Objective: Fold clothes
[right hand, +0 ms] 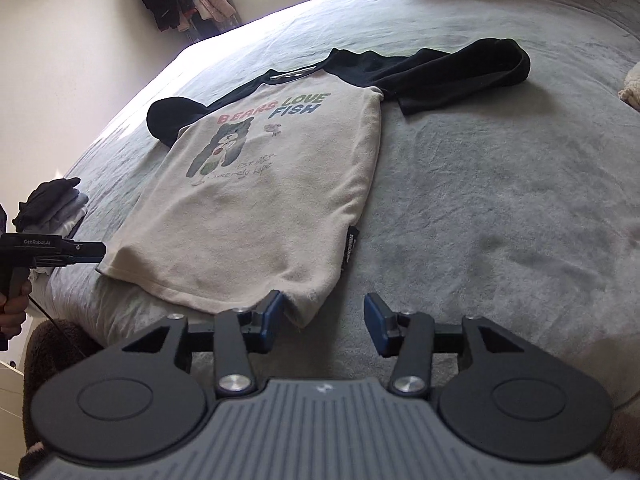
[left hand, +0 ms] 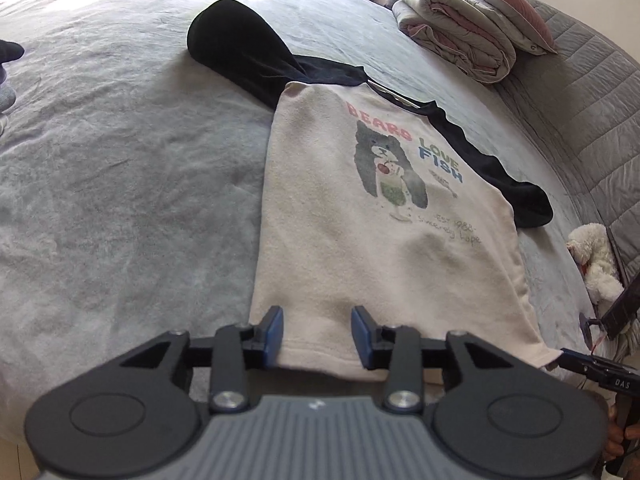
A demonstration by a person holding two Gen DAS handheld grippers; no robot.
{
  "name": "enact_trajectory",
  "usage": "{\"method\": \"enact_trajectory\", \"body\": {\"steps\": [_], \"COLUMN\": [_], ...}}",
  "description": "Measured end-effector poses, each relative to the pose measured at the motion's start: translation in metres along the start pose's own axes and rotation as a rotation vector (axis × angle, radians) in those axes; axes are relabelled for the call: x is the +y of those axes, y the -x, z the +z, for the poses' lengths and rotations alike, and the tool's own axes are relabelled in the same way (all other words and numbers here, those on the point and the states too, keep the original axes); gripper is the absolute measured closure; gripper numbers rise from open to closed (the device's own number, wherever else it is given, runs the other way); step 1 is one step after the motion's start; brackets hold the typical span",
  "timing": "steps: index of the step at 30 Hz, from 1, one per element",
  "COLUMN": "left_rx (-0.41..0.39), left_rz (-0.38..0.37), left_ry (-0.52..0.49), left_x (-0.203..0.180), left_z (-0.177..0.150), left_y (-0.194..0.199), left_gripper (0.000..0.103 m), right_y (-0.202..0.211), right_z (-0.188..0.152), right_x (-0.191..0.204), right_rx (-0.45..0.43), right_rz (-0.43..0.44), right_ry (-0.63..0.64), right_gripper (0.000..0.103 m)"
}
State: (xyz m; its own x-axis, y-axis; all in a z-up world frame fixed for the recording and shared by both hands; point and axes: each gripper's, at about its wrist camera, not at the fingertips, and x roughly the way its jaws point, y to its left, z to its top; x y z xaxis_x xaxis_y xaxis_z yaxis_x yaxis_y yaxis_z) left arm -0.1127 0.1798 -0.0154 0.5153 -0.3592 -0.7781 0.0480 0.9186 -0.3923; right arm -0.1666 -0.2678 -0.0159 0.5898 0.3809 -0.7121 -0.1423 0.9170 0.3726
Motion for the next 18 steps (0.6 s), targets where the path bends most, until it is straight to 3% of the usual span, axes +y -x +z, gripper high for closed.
{"method": "enact_trajectory", "body": {"steps": [11, 18], "left_rx": [-0.043, -0.033], "left_rz": [0.006, -0.009], "left_ry": [0.088, 0.124], "left_x": [0.018, 0.023], "left_z": [0.067, 0.114], "left_y": [-0.036, -0.080], "left_gripper": [0.059, 0.058], "right_y": [-0.018, -0.062], "right_z": [0.056, 0.099], "right_x": [-0.025, -0.058], "right_rx": [-0.025, -0.013], "right_rz": [-0.026, 0.045], "right_ry": [-0.052, -0.246], "right_gripper": [0.052, 0.052]}}
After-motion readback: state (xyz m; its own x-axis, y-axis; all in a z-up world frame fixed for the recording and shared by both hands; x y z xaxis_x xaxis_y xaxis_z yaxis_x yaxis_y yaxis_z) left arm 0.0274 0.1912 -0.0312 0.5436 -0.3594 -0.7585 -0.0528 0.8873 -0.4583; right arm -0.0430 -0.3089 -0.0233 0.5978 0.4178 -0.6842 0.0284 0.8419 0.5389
